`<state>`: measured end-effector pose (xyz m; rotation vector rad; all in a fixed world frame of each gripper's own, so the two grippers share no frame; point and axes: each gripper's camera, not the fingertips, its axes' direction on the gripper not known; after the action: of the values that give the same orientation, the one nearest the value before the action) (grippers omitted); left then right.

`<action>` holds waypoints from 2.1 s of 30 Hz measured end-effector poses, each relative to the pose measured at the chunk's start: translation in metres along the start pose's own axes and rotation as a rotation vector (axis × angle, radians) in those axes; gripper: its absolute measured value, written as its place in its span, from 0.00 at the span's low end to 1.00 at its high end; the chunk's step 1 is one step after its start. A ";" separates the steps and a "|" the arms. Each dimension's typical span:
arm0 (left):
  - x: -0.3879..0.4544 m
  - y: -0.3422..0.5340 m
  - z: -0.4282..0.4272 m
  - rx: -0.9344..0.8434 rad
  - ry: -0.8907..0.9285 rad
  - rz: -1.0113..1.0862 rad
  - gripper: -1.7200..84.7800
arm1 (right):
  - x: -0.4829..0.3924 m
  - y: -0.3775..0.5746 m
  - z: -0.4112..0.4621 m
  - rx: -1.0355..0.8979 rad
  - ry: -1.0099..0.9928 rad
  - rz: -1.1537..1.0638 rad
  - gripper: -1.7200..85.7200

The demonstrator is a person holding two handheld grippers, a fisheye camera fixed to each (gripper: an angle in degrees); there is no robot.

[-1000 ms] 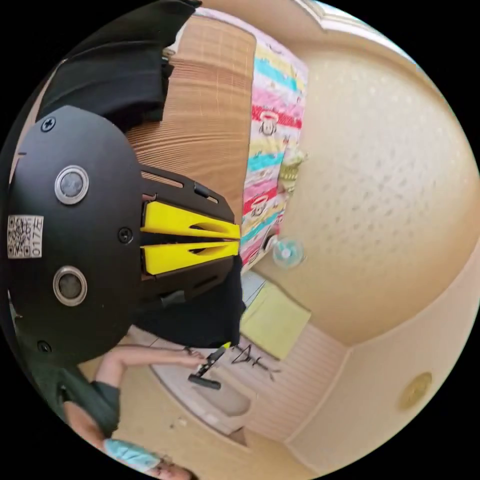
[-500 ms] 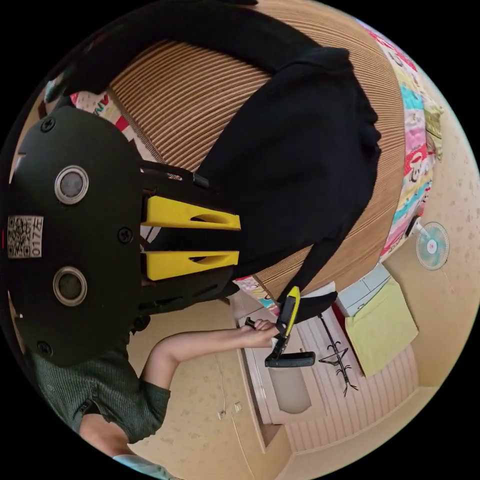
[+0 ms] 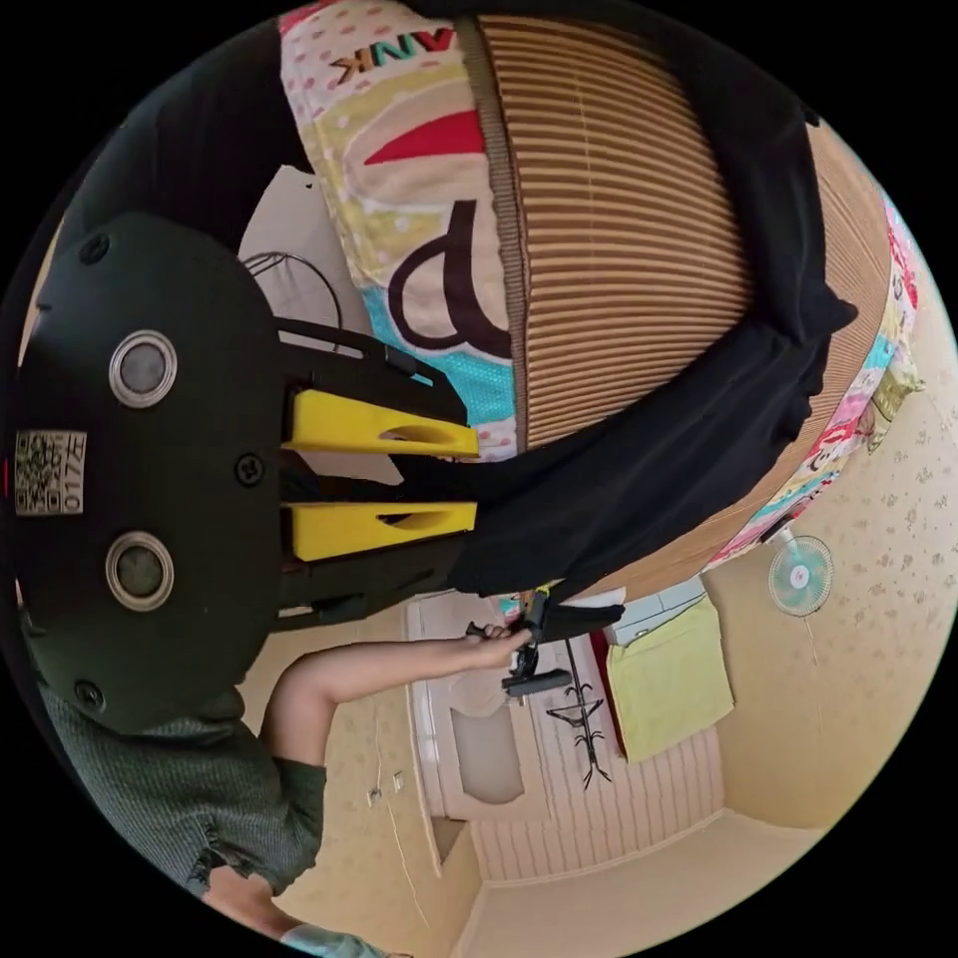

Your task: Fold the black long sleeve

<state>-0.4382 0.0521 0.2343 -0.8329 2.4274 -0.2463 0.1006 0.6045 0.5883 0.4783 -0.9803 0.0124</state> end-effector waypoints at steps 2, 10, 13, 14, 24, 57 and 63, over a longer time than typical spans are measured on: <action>0.003 -0.009 0.024 -0.079 -0.011 0.009 0.13 | 0.012 -0.014 0.023 -0.079 -0.014 -0.016 0.03; 0.015 -0.022 0.077 -0.244 -0.043 0.070 0.05 | -0.045 0.009 0.046 -0.039 0.447 -0.310 0.03; 0.022 -0.015 0.041 -0.279 0.174 0.127 0.04 | -0.042 0.024 0.050 0.026 0.503 -0.311 0.03; 0.028 -0.007 0.014 -0.280 0.213 0.175 0.04 | -0.035 0.028 0.048 0.052 0.486 -0.299 0.02; -0.018 0.123 -0.192 0.042 -0.340 -0.183 0.13 | 0.001 0.071 0.011 0.082 0.422 -0.212 0.02; 0.242 0.116 -0.367 0.863 -0.877 0.080 0.06 | 0.153 0.106 -0.055 0.357 -0.561 -0.429 0.02; 0.381 -0.053 -0.213 0.445 -0.626 0.769 0.09 | 0.197 0.099 -0.076 0.336 -0.650 -0.421 0.02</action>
<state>-0.7787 -0.2242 0.2589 0.2240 1.8161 -0.1750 0.2507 0.6831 0.7486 1.0310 -1.5032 -0.3831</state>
